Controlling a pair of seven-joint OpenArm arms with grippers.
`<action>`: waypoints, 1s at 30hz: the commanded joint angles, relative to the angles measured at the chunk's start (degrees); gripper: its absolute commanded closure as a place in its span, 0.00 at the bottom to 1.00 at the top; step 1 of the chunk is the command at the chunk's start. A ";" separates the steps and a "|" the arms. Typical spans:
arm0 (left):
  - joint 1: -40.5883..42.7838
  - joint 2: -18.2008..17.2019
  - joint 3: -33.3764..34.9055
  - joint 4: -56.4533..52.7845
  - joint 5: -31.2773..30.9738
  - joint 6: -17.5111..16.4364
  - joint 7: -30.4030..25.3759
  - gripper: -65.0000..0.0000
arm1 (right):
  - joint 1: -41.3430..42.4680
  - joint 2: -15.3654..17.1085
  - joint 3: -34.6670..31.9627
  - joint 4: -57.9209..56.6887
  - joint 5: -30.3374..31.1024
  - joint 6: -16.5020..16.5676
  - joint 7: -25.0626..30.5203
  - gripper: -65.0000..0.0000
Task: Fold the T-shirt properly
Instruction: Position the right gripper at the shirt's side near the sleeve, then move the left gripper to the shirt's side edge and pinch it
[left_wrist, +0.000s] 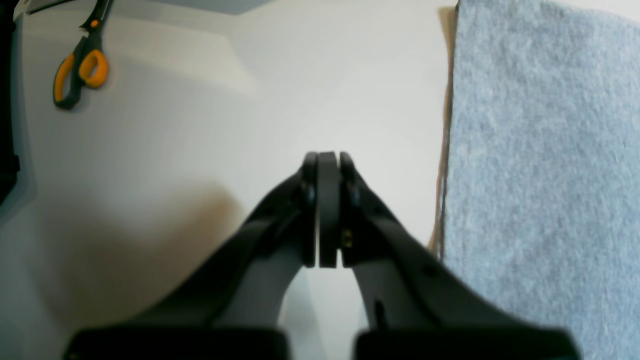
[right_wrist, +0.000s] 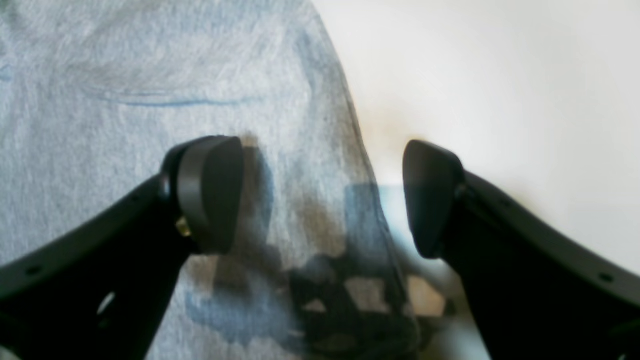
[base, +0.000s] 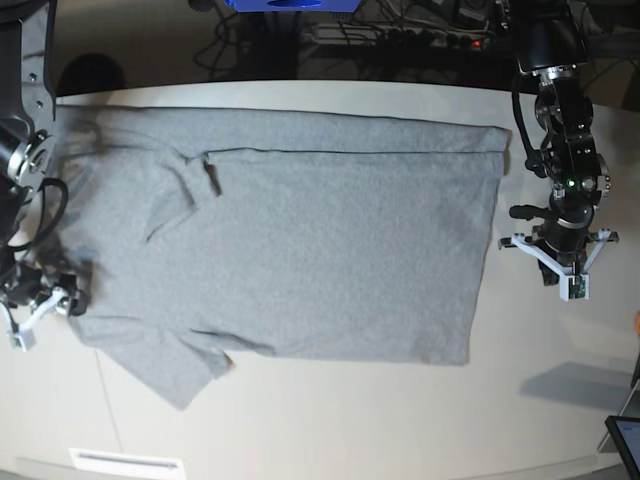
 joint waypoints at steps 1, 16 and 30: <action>-0.73 -0.96 -0.36 1.05 0.18 0.50 -1.35 1.00 | 1.34 -0.24 -0.13 0.23 0.06 0.41 -0.93 0.27; -0.99 -1.05 -0.36 0.88 0.18 0.50 -1.35 1.00 | 1.34 -2.27 -0.39 0.23 0.06 0.41 -0.93 0.53; -15.50 -1.49 -0.44 -19.08 -0.44 0.50 -1.00 0.50 | 1.17 -2.27 -0.48 0.23 0.06 0.41 -0.67 1.00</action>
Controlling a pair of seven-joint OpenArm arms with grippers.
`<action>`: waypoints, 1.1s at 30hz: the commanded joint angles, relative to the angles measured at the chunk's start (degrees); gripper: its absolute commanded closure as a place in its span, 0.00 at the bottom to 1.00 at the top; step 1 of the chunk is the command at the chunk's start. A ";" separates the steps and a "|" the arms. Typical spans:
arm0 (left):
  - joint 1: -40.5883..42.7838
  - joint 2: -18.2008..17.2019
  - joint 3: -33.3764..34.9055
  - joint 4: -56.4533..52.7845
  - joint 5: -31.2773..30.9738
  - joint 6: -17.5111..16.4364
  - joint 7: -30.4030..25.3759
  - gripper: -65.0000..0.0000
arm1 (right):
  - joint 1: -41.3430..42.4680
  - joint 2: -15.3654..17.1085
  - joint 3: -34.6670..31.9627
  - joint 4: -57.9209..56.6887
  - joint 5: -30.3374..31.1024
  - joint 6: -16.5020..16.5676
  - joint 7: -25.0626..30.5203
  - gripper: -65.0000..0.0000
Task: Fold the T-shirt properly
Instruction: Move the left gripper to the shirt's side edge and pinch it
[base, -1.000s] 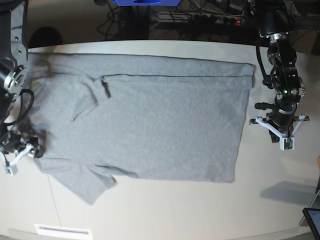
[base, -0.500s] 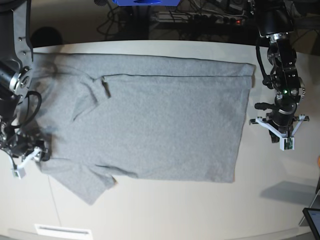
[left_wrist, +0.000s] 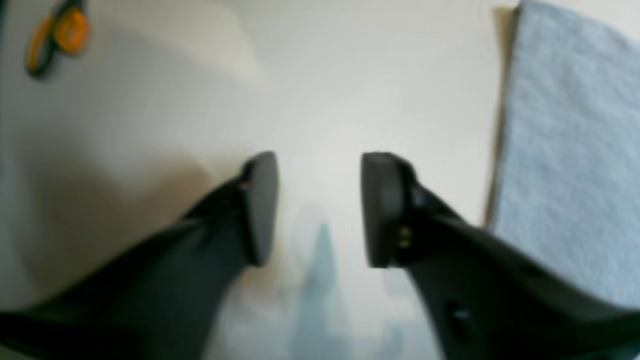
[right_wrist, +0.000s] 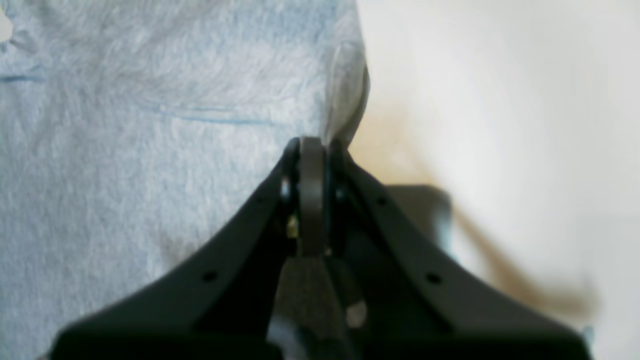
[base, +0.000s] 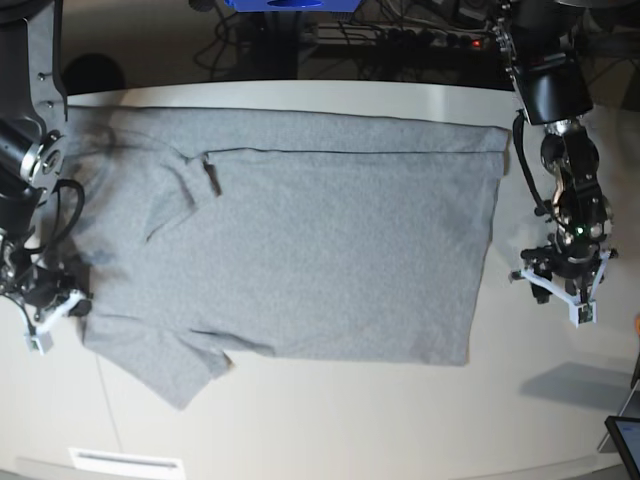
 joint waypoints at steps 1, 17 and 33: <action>-3.20 -1.18 -0.27 -1.41 -0.22 0.34 -1.46 0.47 | 1.17 0.47 -0.17 0.30 -0.69 0.43 -0.86 1.00; -26.85 -2.32 0.26 -40.88 -12.44 -18.47 -4.89 0.42 | 0.29 0.82 -0.26 0.82 -0.86 0.43 -0.95 1.00; -32.39 2.69 9.40 -49.24 -14.37 -19.61 -6.29 0.42 | 0.29 0.91 -0.35 0.82 -0.86 0.43 -1.13 1.00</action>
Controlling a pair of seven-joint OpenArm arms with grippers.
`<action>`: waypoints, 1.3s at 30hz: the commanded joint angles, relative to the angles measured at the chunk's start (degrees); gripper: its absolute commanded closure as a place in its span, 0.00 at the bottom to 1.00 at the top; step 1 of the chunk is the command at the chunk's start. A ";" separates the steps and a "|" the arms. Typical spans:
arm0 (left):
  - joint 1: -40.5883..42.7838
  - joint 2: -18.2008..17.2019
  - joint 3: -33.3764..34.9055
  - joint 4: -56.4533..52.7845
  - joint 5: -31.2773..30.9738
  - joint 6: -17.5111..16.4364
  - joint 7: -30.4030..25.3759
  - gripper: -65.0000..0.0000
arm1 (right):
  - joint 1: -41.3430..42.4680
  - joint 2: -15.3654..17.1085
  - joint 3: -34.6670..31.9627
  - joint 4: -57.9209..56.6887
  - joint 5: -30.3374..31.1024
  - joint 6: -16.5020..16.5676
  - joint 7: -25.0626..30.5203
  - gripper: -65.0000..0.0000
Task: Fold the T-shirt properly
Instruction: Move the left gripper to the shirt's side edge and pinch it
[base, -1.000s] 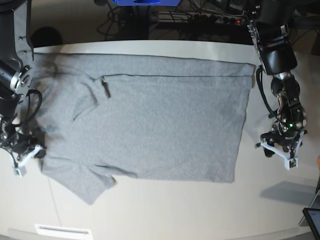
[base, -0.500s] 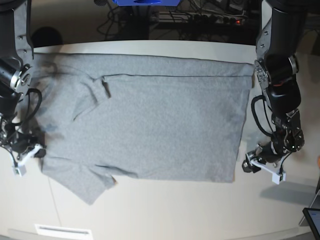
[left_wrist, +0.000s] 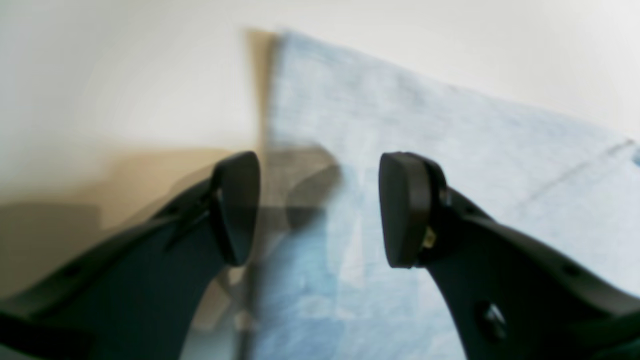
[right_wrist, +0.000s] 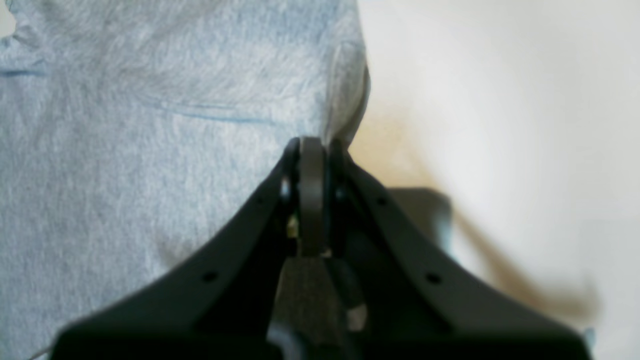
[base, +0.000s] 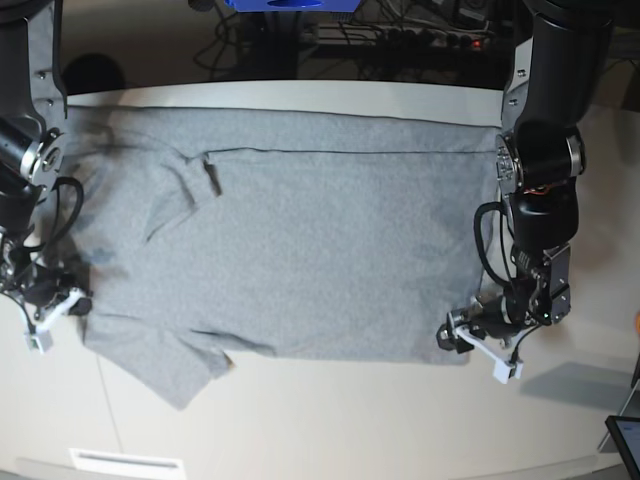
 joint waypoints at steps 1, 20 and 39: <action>-2.12 -0.96 -1.23 0.11 -1.02 0.72 -1.33 0.42 | 0.94 0.82 -0.22 0.41 -0.97 0.12 -1.52 1.00; -2.03 -3.77 -7.64 -2.26 -0.67 2.74 -2.74 0.42 | 0.86 0.99 -4.26 0.41 -0.97 0.12 -1.34 1.00; -2.12 0.36 -2.72 -2.26 -1.02 5.03 -2.56 0.42 | 0.15 1.08 -4.26 0.41 -0.88 0.12 -1.52 1.00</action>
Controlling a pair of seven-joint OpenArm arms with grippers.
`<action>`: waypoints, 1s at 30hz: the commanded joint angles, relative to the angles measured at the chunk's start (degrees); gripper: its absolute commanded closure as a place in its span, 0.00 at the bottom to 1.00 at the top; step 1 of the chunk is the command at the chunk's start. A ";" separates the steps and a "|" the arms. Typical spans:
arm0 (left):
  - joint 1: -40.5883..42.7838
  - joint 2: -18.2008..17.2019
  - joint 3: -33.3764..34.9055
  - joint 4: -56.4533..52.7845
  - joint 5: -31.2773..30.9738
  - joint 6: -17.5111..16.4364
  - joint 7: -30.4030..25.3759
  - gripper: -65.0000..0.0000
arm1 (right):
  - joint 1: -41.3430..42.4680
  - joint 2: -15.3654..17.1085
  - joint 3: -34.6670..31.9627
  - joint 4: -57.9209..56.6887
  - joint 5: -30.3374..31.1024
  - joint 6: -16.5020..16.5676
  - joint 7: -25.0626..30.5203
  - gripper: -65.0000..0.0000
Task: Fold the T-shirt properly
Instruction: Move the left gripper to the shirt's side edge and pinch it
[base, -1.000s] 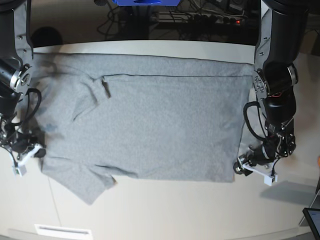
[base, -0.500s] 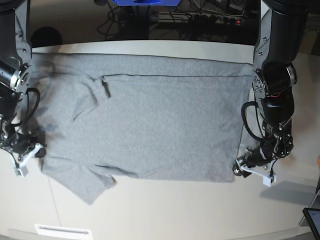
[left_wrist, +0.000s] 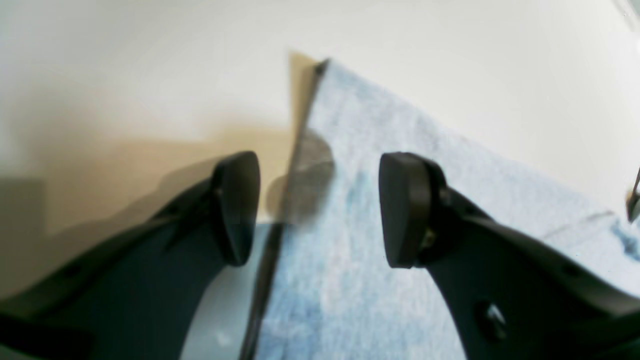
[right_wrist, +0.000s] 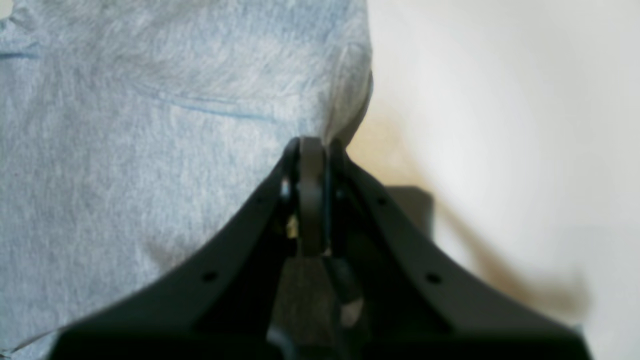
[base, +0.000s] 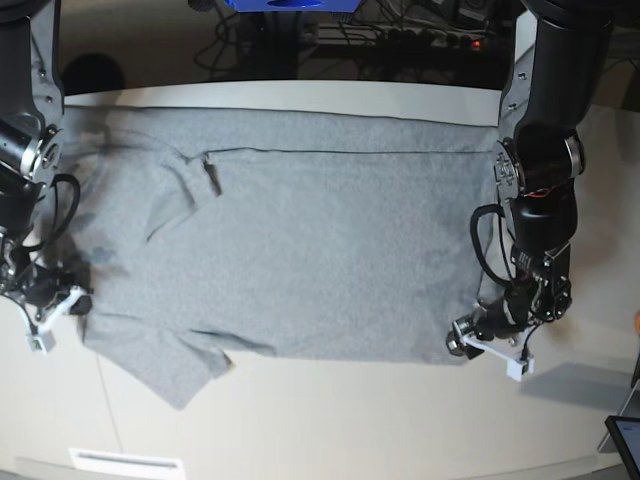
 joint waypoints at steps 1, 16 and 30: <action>-1.51 0.54 1.31 0.67 -0.21 -0.44 0.78 0.42 | 0.50 0.49 -0.13 0.08 -1.73 0.10 -2.37 1.00; -1.33 1.06 2.54 0.76 0.05 -2.55 0.52 0.81 | 0.50 0.49 -0.13 0.08 -1.73 0.10 -2.28 1.00; -1.07 -1.49 2.80 3.75 0.32 -2.55 0.69 1.00 | 0.50 0.14 0.04 0.17 -1.56 0.10 2.64 1.00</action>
